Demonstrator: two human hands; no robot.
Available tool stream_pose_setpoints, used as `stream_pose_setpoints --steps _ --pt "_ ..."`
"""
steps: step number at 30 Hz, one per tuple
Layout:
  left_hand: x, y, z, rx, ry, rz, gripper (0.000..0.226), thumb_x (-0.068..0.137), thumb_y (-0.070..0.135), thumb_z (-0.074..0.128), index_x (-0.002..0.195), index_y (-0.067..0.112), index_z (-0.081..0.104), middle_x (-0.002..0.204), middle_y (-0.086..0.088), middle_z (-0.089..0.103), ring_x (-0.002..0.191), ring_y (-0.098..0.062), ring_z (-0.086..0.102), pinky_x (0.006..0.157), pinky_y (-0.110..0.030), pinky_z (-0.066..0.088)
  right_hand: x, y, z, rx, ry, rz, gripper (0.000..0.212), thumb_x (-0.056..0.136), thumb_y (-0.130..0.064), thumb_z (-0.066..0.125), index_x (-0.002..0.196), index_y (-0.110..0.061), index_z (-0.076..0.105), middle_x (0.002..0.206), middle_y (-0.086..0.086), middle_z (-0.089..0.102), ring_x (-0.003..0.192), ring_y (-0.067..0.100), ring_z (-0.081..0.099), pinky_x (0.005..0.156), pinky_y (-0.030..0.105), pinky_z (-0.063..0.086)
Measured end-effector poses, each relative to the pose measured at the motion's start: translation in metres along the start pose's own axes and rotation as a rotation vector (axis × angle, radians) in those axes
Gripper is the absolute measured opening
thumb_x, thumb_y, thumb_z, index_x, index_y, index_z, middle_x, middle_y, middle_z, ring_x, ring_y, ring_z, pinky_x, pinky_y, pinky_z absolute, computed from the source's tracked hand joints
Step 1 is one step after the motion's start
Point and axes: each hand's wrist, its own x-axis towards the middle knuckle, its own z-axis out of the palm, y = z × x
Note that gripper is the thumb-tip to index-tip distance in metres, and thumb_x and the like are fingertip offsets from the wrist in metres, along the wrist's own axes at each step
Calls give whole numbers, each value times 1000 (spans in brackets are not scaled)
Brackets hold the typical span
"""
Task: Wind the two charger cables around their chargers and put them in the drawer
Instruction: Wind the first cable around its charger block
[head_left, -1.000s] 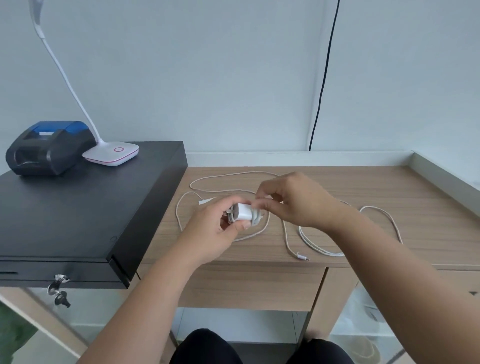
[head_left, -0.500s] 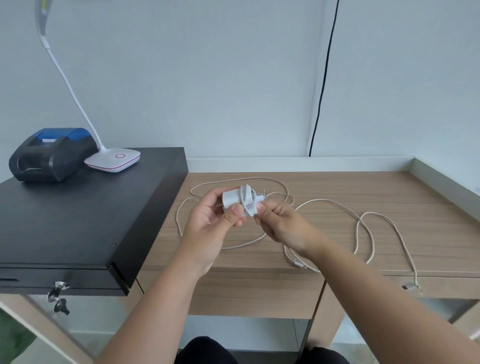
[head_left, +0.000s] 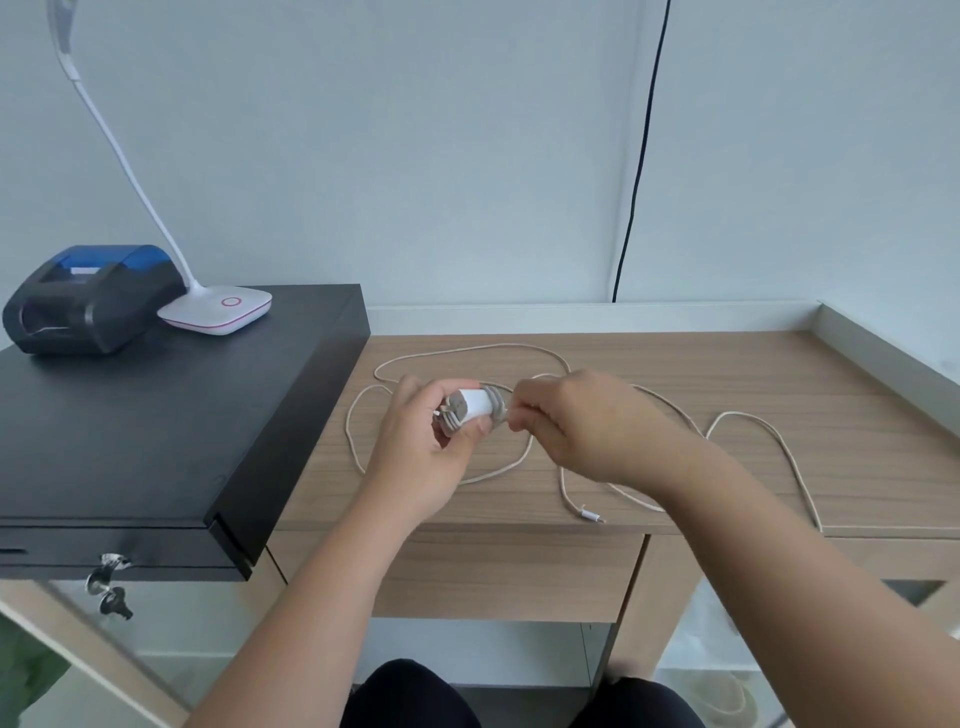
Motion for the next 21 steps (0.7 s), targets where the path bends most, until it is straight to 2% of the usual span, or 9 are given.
stream_pose_setpoints --steps 4,6,9,11,13,15,17,19,21 --pt "-3 5 -7 -45 -149 27 32 82 35 68 103 57 59 91 20 42 84 -10 54 77 -33 48 7 6 -11 55 73 -100 20 92 -37 54 84 -23 65 48 -14 41 47 1 39 51 31 42" --pt "-5 10 -11 -71 -241 33 31 81 39 66 101 61 58 88 20 41 80 -15 54 76 -39 51 9 11 -13 104 96 -132 20 90 -38 60 81 -22 67 44 -14 36 43 3 37 49 26 35" --pt "-8 14 -17 -158 -347 46 29 78 46 67 106 52 62 91 11 43 86 -26 56 83 -50 52 12 22 -13 326 89 -87 24 86 -38 68 76 -16 66 45 -6 36 45 10 30 48 23 25" --pt "-11 16 -20 -291 -398 61 30 78 40 70 108 42 66 94 6 48 90 -25 57 83 -42 52 11 24 -11 580 37 -51 24 86 -32 68 76 -10 66 54 11 51 53 10 38 54 25 32" --pt "-13 21 -20 -456 -386 39 32 77 34 75 108 34 68 97 2 58 88 -20 62 76 -30 52 10 25 -4 802 23 -26 21 91 -20 62 72 -10 63 59 -2 58 60 6 47 61 20 38" --pt "-14 25 -17 -654 -329 -8 36 71 35 82 103 30 68 94 3 66 79 -17 64 68 -23 51 9 22 8 895 20 9 29 97 -12 50 69 -12 56 59 -14 51 59 -1 44 60 12 35" --pt "-13 28 -14 -815 -269 -38 50 62 43 87 102 23 65 92 3 68 72 -16 65 63 -21 51 6 17 24 971 16 64 33 100 -15 43 72 -2 53 60 -5 44 55 7 38 53 15 30" --pt "-10 32 -9 -928 -169 -68 53 63 40 87 103 16 62 95 -1 68 71 -14 65 63 -21 51 3 9 38 1075 34 160 35 102 -16 39 77 6 51 51 -2 38 45 8 32 45 14 25" --pt "-5 37 -4 -977 -48 -118 40 75 26 80 105 10 59 99 -10 64 69 -12 63 62 -20 51 -1 1 49 1089 82 219 34 103 -21 38 75 -7 52 46 -8 34 41 4 28 42 14 25"
